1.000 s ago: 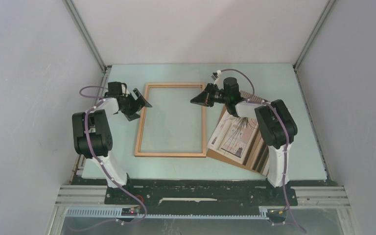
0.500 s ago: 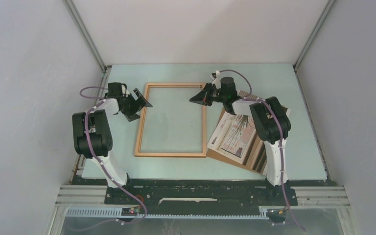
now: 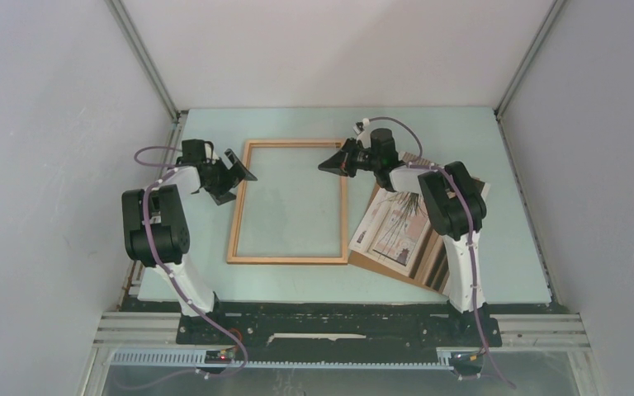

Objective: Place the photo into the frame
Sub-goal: Place the photo frame item in the photo frame.

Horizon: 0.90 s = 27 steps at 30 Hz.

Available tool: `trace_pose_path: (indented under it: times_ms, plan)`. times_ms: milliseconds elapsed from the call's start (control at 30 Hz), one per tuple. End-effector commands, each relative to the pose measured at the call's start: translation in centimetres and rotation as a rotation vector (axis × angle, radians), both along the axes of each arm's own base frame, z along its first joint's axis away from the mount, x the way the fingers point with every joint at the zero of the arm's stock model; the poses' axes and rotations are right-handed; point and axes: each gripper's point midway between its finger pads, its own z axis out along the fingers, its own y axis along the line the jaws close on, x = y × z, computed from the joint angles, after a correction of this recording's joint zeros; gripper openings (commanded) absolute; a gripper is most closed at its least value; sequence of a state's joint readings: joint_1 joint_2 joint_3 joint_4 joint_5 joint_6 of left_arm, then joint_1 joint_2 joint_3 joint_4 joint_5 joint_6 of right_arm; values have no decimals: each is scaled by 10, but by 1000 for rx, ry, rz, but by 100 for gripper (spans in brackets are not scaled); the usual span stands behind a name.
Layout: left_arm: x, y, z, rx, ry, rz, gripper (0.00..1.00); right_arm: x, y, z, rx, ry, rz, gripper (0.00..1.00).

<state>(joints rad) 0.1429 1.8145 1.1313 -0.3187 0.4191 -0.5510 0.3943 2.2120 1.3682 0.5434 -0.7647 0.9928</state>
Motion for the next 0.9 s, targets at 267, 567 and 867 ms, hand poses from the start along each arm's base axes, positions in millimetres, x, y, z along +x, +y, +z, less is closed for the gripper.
trace_pose_path:
  times_ms: [267, 567, 867]
  plan:
    - [-5, -5, 10, -37, -25, -1, 100, 16, 7, 16, 104, 15, -25, 0]
    - [-6, -8, 12, -58, -34, -7, 100, 20, 8, 12, 136, 50, -69, 0]
    - [-7, -11, 14, -74, -41, -11, 100, 19, 11, 7, 154, 81, -104, 0]
